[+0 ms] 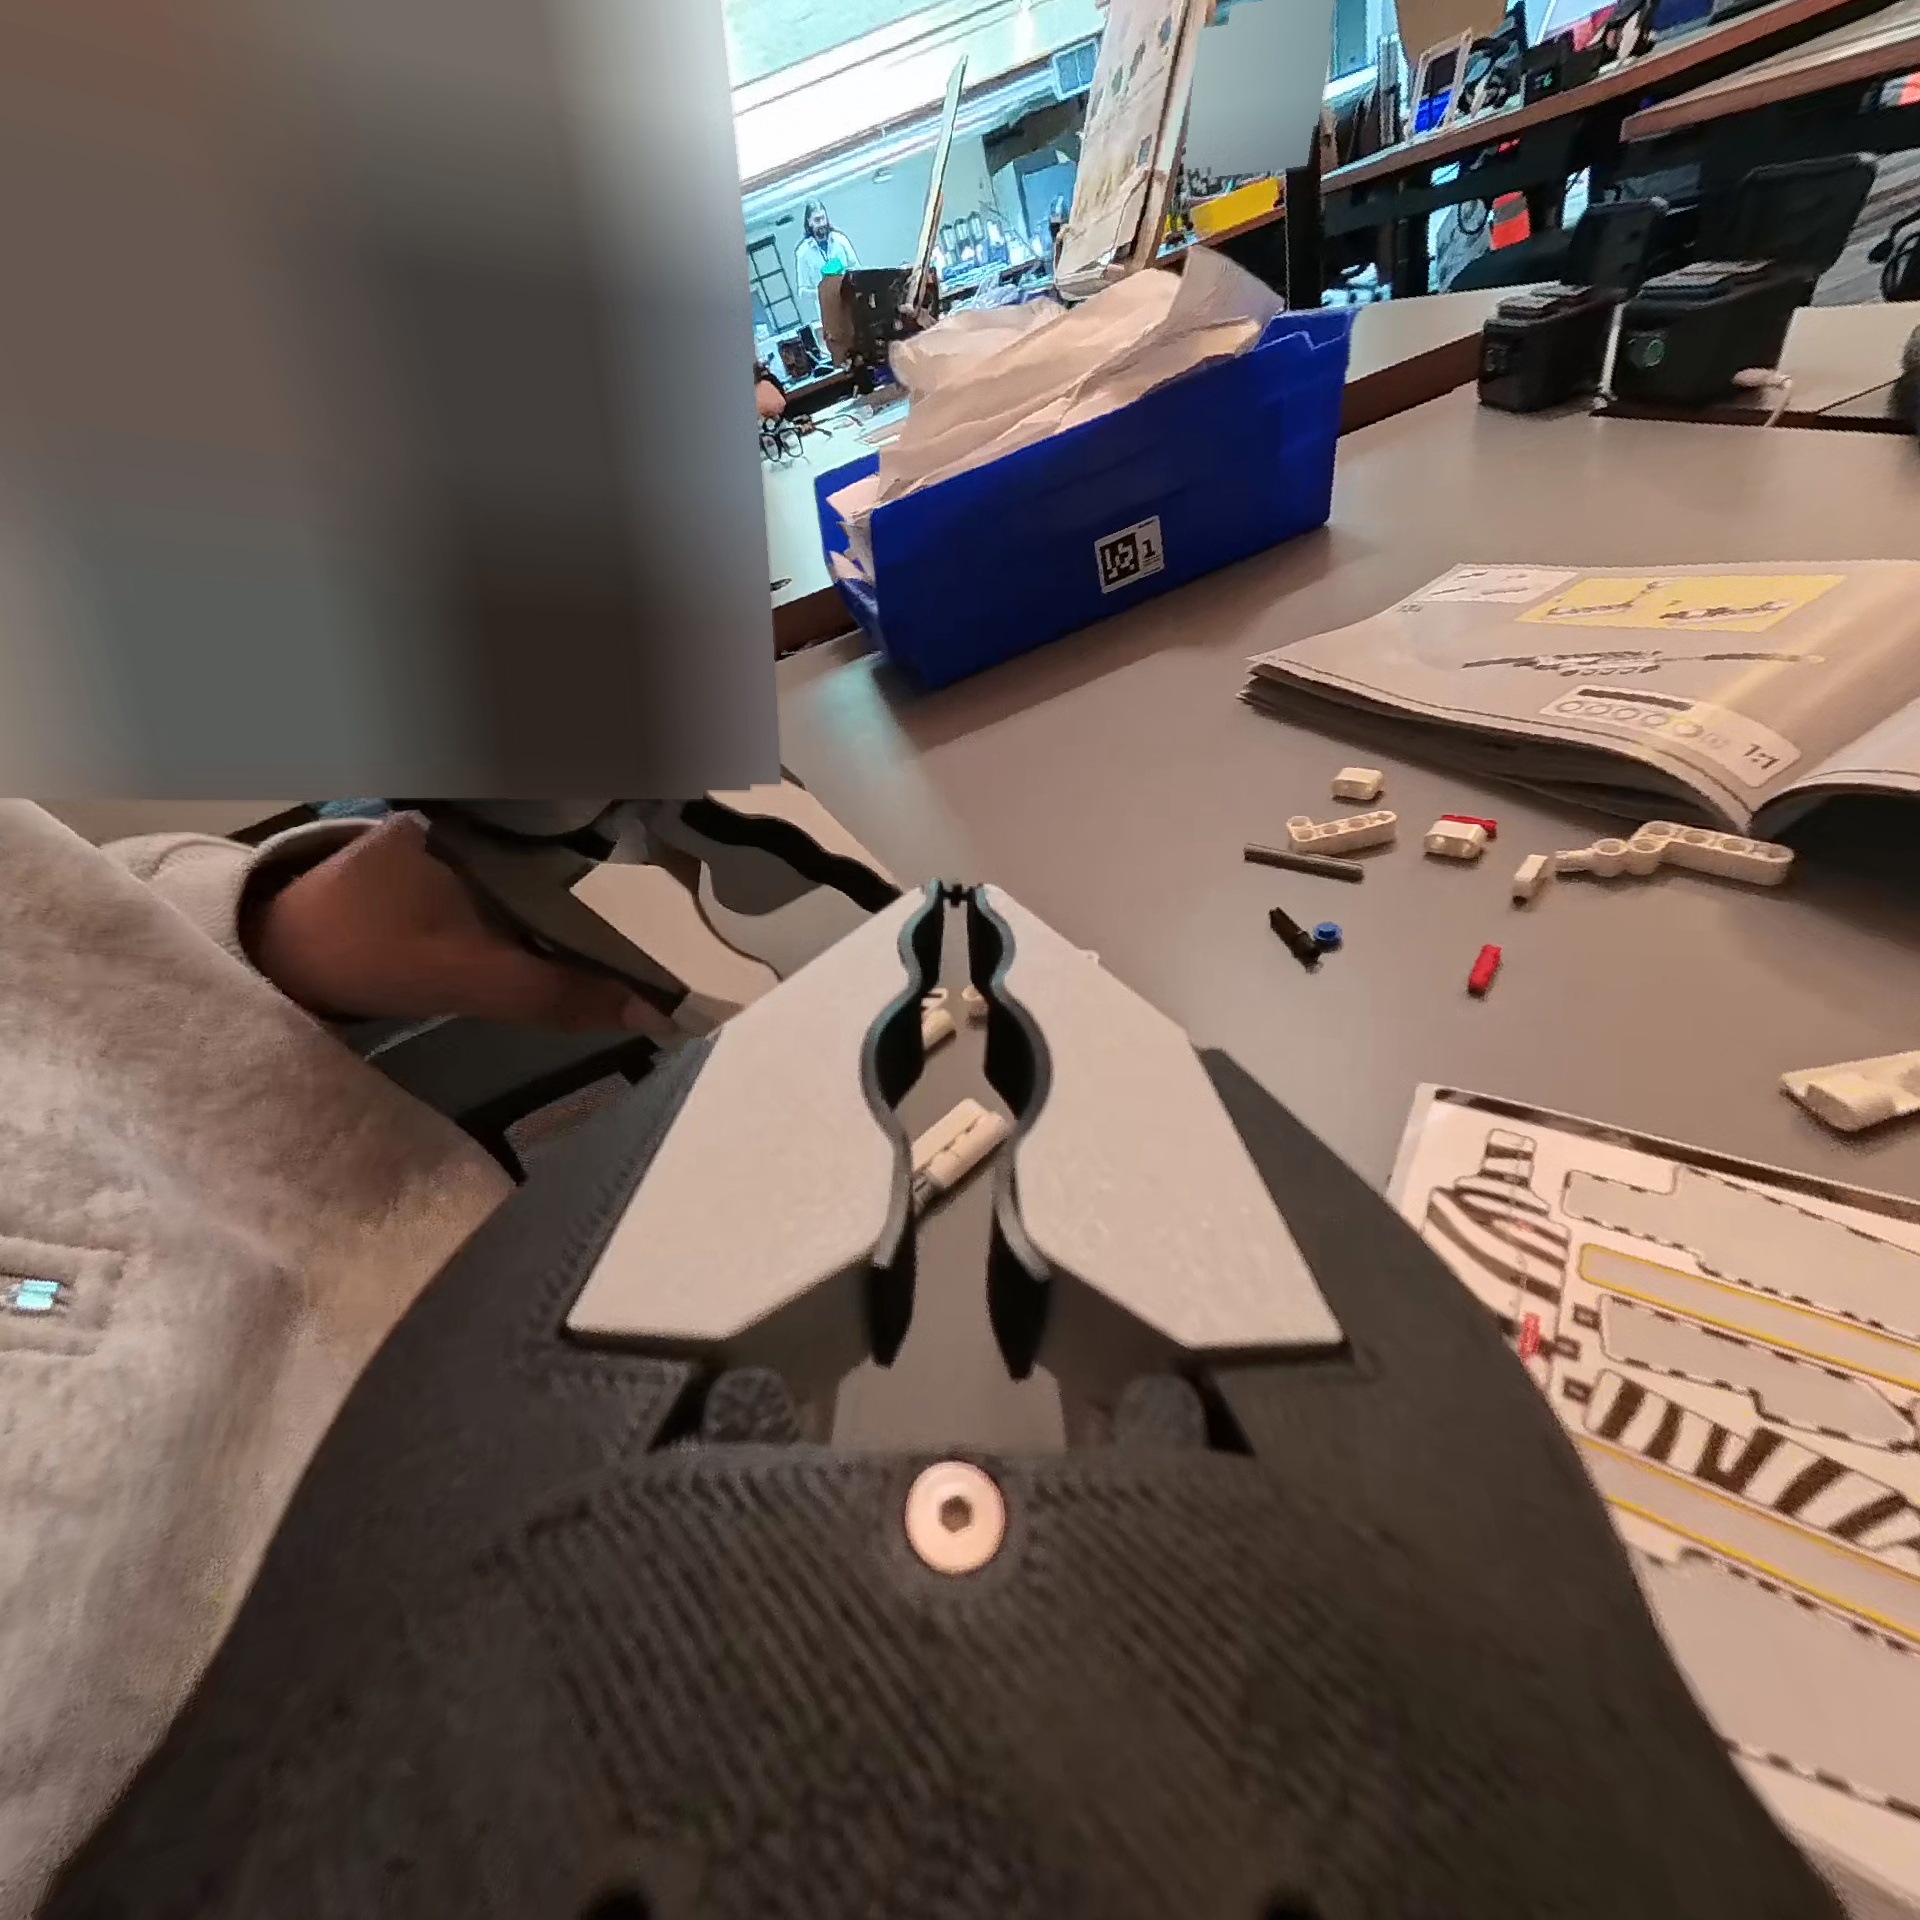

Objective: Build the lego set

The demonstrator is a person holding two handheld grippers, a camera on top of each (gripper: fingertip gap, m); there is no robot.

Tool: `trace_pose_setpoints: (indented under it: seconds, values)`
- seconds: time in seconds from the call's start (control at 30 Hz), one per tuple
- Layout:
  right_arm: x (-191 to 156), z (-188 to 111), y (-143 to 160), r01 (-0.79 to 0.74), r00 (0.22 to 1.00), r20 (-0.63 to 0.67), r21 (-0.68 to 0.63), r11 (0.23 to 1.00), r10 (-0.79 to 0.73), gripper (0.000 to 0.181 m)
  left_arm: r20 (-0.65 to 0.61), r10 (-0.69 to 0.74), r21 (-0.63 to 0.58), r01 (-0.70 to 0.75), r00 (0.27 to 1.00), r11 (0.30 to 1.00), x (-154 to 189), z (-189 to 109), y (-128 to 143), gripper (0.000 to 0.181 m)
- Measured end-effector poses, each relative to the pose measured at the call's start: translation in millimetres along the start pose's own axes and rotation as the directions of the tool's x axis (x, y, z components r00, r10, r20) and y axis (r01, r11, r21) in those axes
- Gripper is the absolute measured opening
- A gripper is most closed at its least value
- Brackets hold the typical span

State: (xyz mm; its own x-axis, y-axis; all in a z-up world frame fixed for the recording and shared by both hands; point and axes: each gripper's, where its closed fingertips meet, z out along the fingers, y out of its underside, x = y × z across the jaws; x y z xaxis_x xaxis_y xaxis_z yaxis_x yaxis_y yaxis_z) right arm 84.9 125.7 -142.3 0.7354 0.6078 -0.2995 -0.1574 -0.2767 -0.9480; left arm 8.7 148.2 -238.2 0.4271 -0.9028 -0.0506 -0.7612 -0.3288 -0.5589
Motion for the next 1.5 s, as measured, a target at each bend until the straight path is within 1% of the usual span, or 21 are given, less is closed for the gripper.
trace_pose_setpoints:
  seconds: [0.03,0.13,0.17,0.2,0.3,0.4,0.47,0.5,0.57,0.63,0.73,0.8,0.87,0.93,1.03,1.1,1.23,1.37,1.5]
  values:
    - [-2.0,-2.4,0.0,0.011,1.000,-0.001,0.005,1.000,-0.011,0.003,-0.006,0.007,-0.006,-0.007,1.000,1.000,1.5,-1.2,1.5,0.068]
    - [-6.0,-9.2,-1.0,0.025,1.000,-0.001,0.025,0.999,-0.025,0.003,-0.051,0.026,-0.029,-0.027,0.998,0.999,10.1,-3.7,4.0,0.037]
    - [-6.9,-10.7,-1.1,0.018,1.000,0.004,0.028,0.999,-0.019,0.003,-0.054,0.041,-0.038,-0.043,0.998,0.998,10.9,-4.1,4.6,0.024]
    - [-7.8,-11.9,-0.9,0.010,1.000,0.011,0.029,1.000,-0.010,0.003,-0.053,0.058,-0.044,-0.060,0.997,0.997,11.0,-4.1,4.7,0.018]
    - [-10.0,-14.0,0.6,-0.003,1.000,0.022,0.024,1.000,0.003,0.003,-0.073,0.128,-0.020,-0.129,0.989,0.991,12.9,-3.3,0.5,0.016]
    - [-12.6,-14.5,4.4,0.002,1.000,0.023,-0.003,1.000,-0.002,0.003,-0.104,0.200,0.050,-0.196,0.974,0.979,14.6,-3.5,-3.1,0.013]
    - [-14.1,-14.9,7.0,0.001,1.000,0.023,-0.020,1.000,-0.001,0.003,-0.140,0.243,0.131,-0.225,0.960,0.966,18.3,-5.5,-5.7,0.013]
    - [-14.5,-15.2,8.6,-0.006,1.000,0.023,-0.029,1.000,0.007,0.003,-0.146,0.248,0.167,-0.223,0.958,0.960,18.2,-6.8,-6.9,0.013]
    - [-15.8,-15.5,13.3,-0.029,0.999,0.033,-0.051,0.998,0.030,0.002,-0.201,0.272,0.248,-0.220,0.941,0.943,24.9,-11.7,-9.9,0.013]
    - [-19.6,-16.4,16.2,-0.039,0.997,0.057,-0.069,0.997,0.043,0.002,-0.256,0.277,0.325,-0.188,0.926,0.927,30.0,-19.0,-15.2,0.013]
    - [-25.2,-19.3,20.0,-0.011,0.996,0.089,-0.096,0.995,0.020,0.003,-0.417,0.295,0.468,-0.075,0.860,0.881,47.1,-42.0,-29.8,0.012]
    - [-28.5,-22.7,20.5,0.032,0.994,0.104,-0.096,0.995,-0.022,0.003,-0.497,0.300,0.512,-0.004,0.814,0.859,52.5,-53.2,-36.2,0.012]
    - [-29.9,-26.0,21.2,0.065,0.993,0.107,-0.098,0.993,-0.054,0.003,-0.541,0.311,0.538,0.037,0.781,0.842,55.4,-60.1,-40.1,0.012]
    - [-33.5,-28.7,19.9,0.089,0.990,0.118,-0.088,0.992,-0.078,0.003,-0.555,0.323,0.558,0.055,0.766,0.828,57.0,-63.9,-42.9,0.012]
    - [-45.3,-31.5,13.3,0.120,0.981,0.160,-0.044,0.992,-0.111,0.003,-0.549,0.351,0.581,0.044,0.758,0.813,60.2,-65.6,-44.1,0.012]
    - [-49.4,-31.9,10.4,0.137,0.977,0.170,-0.029,0.990,-0.130,0.003,-0.552,0.359,0.573,0.030,0.752,0.819,63.0,-63.1,-42.6,0.012]
    - [-49.0,-28.4,15.9,0.138,0.975,0.183,-0.065,0.988,-0.125,0.003,-0.544,0.376,0.568,-0.001,0.750,0.823,67.2,-59.5,-41.1,0.012]
    - [-49.9,-27.8,16.6,0.120,0.974,0.202,-0.074,0.990,-0.103,0.003,-0.524,0.395,0.561,-0.043,0.755,0.827,69.4,-55.9,-39.5,0.012]
    - [-49.9,-27.5,21.3,0.123,0.974,0.207,-0.119,0.985,-0.097,0.003,-0.511,0.406,0.556,-0.068,0.758,0.829,70.2,-53.7,-38.1,0.012]
